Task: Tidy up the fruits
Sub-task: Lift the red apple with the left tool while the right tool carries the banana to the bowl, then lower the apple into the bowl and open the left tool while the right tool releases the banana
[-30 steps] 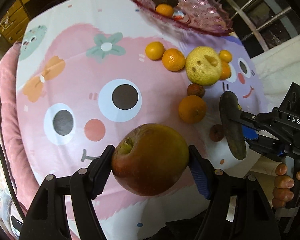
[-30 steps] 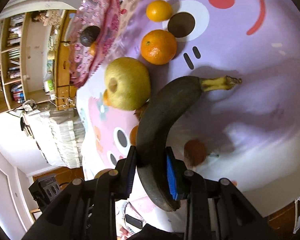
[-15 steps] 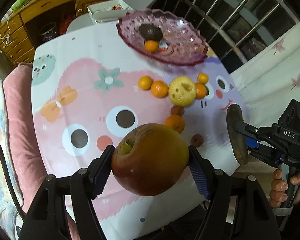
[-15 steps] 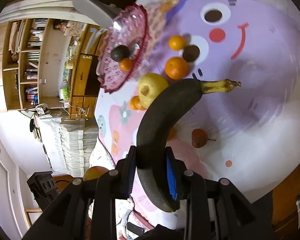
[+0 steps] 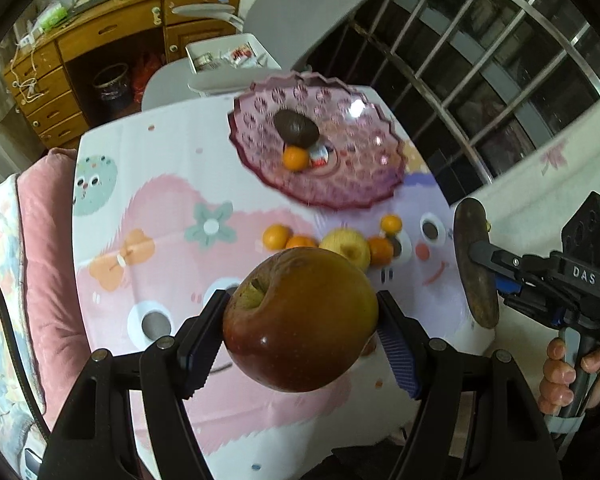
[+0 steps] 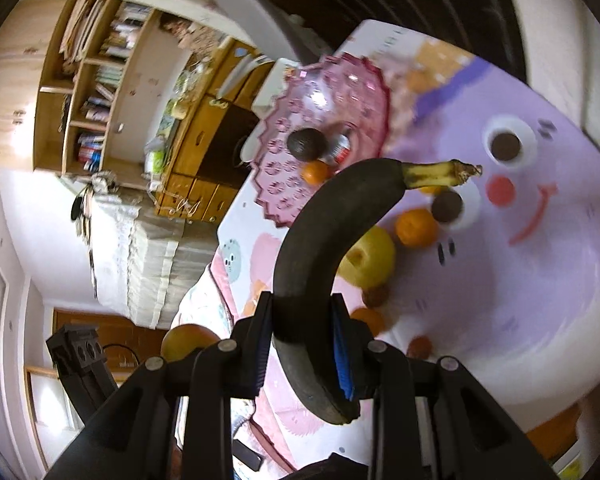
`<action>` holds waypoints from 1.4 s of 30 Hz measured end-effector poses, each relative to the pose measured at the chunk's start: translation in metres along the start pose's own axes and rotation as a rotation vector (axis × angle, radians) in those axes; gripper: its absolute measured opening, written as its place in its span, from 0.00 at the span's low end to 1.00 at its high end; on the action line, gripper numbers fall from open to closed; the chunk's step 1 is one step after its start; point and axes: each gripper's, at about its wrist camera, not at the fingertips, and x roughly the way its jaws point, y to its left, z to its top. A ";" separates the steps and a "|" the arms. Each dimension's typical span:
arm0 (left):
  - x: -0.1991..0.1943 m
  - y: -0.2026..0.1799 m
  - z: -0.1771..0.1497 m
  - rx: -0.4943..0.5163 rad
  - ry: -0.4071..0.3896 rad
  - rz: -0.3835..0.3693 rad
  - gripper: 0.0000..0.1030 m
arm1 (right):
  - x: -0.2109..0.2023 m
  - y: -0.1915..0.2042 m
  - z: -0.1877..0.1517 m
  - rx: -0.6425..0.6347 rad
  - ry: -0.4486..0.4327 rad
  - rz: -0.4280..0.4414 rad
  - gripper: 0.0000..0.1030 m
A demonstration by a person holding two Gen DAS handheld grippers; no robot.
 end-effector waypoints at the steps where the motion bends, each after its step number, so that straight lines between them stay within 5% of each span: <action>1: 0.001 -0.002 0.005 -0.010 -0.007 0.005 0.69 | 0.001 0.002 0.007 -0.020 0.010 0.006 0.26; 14: 0.053 -0.013 0.080 -0.136 -0.087 0.110 0.69 | 0.037 0.026 0.110 -0.266 0.072 0.008 0.27; 20: 0.092 -0.015 0.107 -0.189 -0.119 0.131 0.69 | 0.070 0.018 0.147 -0.343 0.101 -0.071 0.27; 31: 0.158 -0.014 0.125 -0.216 -0.042 0.161 0.69 | 0.130 -0.008 0.178 -0.376 0.185 -0.195 0.27; 42: 0.190 -0.010 0.126 -0.206 0.062 0.170 0.69 | 0.133 -0.012 0.180 -0.360 0.161 -0.171 0.29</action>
